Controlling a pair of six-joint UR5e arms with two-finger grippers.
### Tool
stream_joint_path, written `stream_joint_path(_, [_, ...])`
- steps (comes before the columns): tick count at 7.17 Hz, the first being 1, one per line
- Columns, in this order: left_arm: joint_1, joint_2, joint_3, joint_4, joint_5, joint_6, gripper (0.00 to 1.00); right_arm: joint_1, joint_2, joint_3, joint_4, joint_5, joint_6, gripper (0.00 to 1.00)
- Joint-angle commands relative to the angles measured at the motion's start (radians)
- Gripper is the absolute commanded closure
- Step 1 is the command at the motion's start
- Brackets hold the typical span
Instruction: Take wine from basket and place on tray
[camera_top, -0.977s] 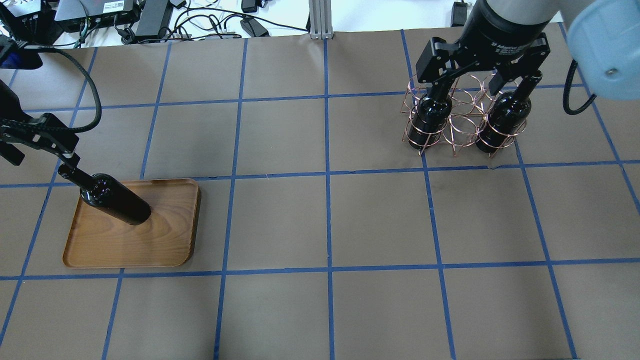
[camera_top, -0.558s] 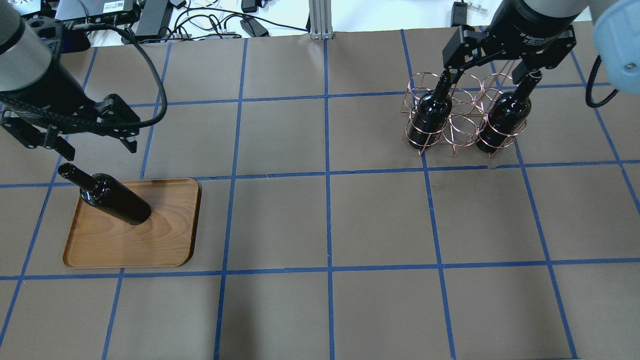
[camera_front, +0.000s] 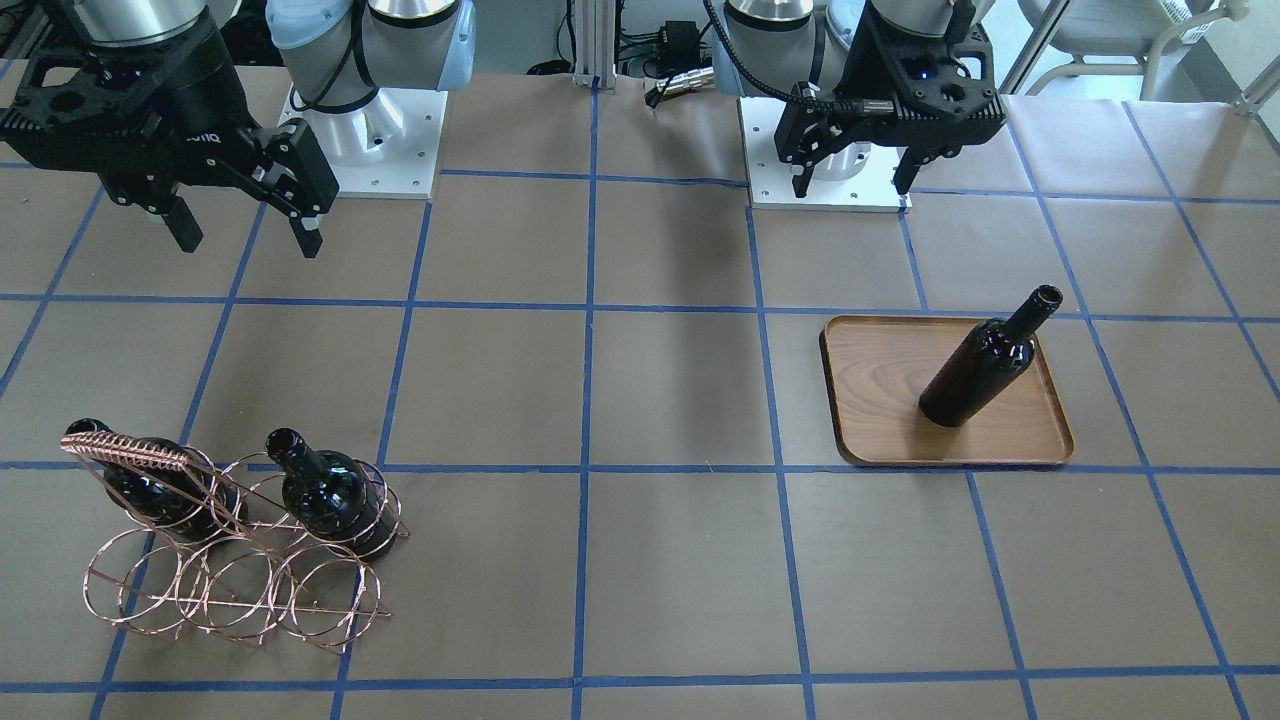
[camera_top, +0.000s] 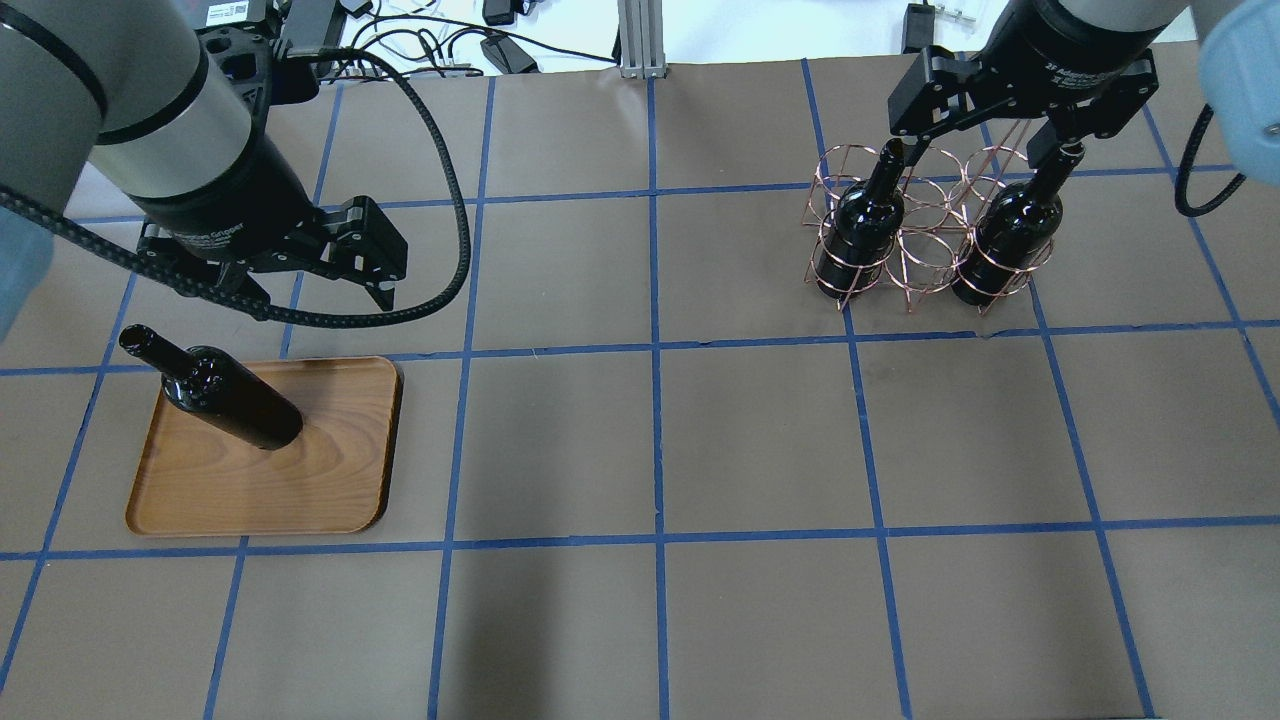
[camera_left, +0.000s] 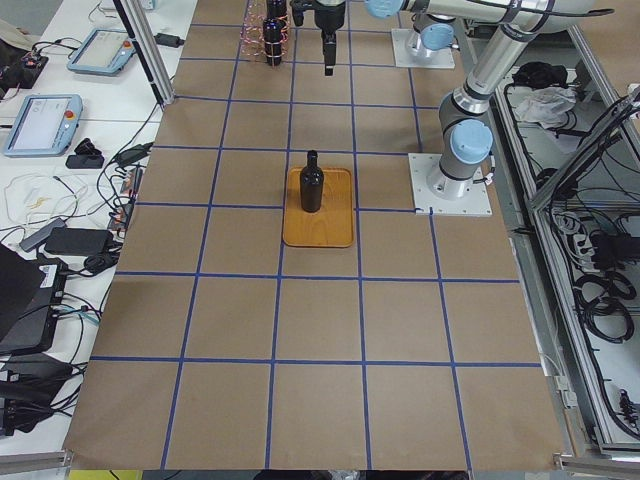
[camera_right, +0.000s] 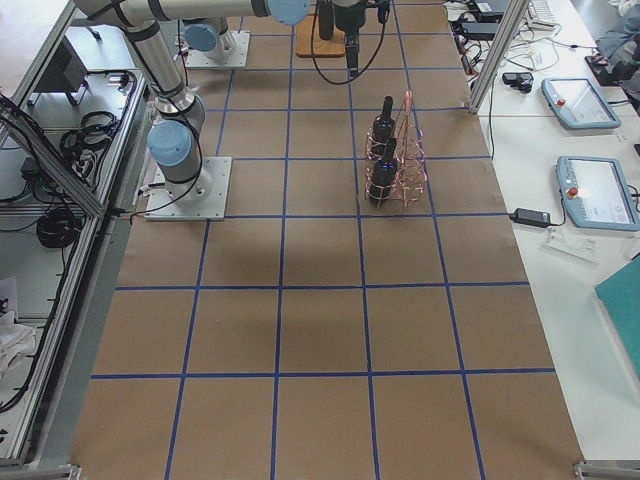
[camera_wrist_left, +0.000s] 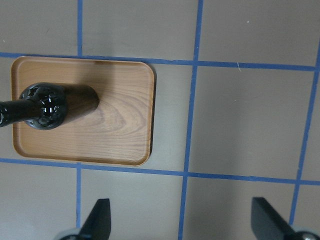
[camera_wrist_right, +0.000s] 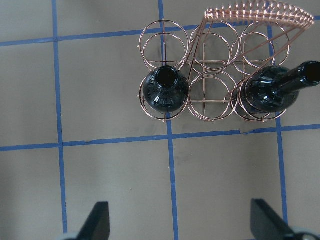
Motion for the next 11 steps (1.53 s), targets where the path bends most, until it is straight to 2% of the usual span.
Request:
stream_joint_path(1, [0.007,0.001,0.000,0.013,-0.004,0.116,0.00,0.006,-0.001,0.000,0.005,0.001,0.001,0.00])
stream_joint_path(6, [0.017,0.002,0.000,0.013,-0.007,0.153,0.00,0.054,0.007,0.000,-0.007,-0.005,-0.022,0.00])
stream_joint_path(8, [0.087,0.007,-0.005,-0.009,-0.013,0.172,0.00,0.054,0.008,0.000,-0.009,0.001,-0.008,0.00])
stream_joint_path(11, [0.086,0.012,-0.008,-0.011,-0.005,0.172,0.00,0.054,0.008,0.002,-0.009,0.002,-0.002,0.00])
